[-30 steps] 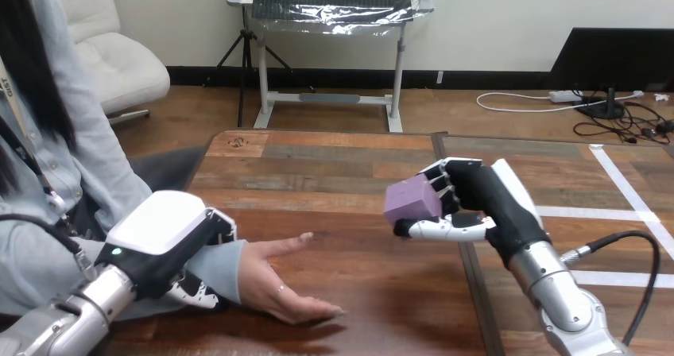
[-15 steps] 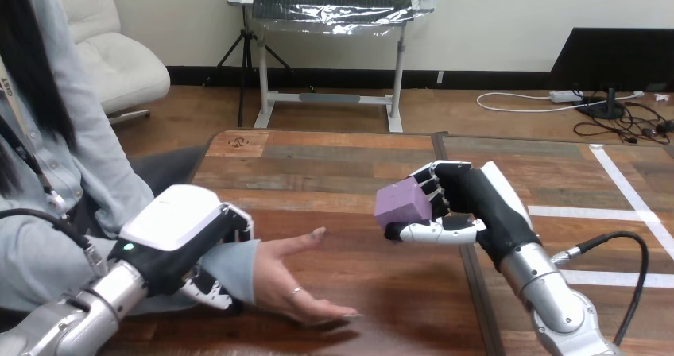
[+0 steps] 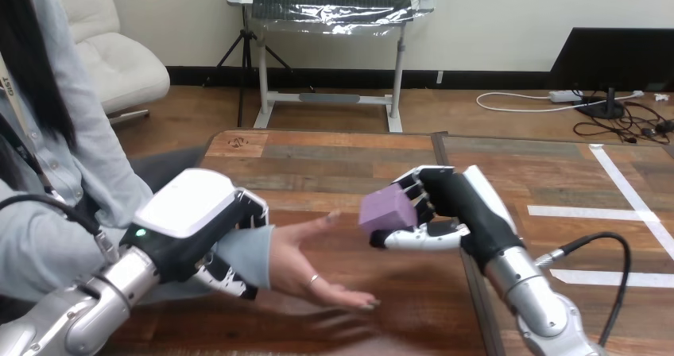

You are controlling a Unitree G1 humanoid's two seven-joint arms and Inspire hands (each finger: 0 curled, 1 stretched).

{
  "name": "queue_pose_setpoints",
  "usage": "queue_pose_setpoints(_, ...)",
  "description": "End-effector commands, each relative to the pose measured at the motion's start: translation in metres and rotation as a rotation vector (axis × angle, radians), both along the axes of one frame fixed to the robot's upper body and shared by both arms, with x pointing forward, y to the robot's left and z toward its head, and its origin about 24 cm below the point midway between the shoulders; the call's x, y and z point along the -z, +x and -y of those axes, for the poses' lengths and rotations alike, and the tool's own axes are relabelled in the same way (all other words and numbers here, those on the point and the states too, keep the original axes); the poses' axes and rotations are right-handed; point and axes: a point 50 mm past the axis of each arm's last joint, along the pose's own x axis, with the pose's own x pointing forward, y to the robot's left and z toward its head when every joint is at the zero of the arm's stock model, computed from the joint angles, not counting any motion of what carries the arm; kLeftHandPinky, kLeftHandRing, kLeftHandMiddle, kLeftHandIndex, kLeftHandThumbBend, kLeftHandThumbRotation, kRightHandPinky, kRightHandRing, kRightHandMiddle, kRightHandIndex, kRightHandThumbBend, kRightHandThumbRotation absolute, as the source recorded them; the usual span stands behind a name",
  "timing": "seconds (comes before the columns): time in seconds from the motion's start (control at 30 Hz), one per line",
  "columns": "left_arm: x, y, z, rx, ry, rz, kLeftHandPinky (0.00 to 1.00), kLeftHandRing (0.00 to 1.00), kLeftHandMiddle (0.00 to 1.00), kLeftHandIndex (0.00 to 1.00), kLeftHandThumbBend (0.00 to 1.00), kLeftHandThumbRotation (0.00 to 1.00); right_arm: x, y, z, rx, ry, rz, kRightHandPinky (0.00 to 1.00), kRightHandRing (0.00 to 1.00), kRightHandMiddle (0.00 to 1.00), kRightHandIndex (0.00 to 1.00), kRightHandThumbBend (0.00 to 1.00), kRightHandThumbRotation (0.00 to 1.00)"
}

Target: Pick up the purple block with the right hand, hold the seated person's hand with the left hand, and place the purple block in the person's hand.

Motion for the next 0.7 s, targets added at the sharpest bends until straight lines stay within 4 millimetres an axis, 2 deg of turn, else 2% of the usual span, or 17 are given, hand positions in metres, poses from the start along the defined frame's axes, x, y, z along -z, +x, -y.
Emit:
queue_pose_setpoints(0.0,-0.044,0.022,0.021,0.048,-0.087,0.169,0.33,0.34,0.38,0.38,0.88,0.0,-0.015,0.008,-0.014,-0.023,0.047,0.083,0.31,0.36,0.43,0.49,0.76,0.0)
queue_pose_setpoints(0.67,-0.048,0.029,0.031,0.064,-0.094,0.176,0.32,0.34,0.38,0.38,0.84,0.0,-0.005,-0.002,-0.037,-0.092,0.073,0.05,0.3,0.35,0.42,0.49,0.76,0.0)
